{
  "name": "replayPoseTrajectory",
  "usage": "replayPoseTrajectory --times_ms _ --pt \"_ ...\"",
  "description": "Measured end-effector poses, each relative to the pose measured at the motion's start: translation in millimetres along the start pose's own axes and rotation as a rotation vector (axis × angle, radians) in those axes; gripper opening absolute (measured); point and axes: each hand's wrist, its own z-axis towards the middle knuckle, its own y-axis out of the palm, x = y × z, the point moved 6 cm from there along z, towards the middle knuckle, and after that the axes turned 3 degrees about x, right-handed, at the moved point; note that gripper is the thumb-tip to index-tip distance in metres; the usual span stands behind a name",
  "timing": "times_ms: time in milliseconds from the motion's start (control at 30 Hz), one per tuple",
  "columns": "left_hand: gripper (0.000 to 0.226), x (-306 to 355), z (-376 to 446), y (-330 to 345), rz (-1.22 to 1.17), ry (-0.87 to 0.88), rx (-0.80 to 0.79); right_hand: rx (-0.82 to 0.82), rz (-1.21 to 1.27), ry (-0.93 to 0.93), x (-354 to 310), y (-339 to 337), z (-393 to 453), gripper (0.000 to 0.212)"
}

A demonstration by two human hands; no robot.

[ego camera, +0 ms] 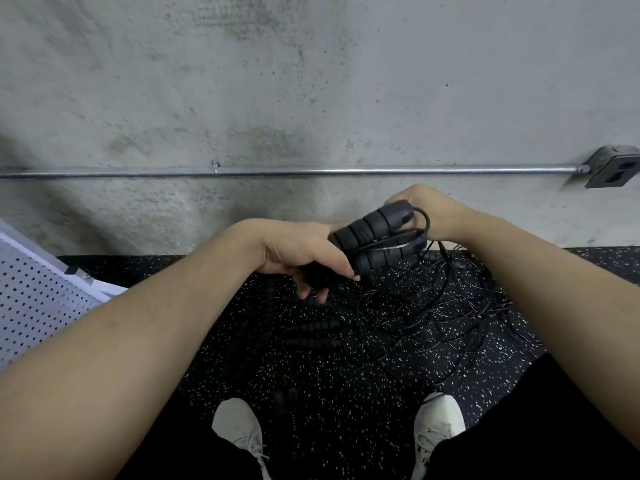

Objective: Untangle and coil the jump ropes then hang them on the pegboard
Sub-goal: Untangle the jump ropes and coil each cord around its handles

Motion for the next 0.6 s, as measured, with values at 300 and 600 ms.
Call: replayPoseTrajectory --times_ms 300,600 --pt "0.056 -21 19 5 0.228 -0.206 0.098 -0.025 -0.041 0.043 -16 10 3 0.023" --pt "0.042 -41 30 -25 0.232 -0.362 0.421 0.0 -0.134 0.014 -58 34 11 0.025"
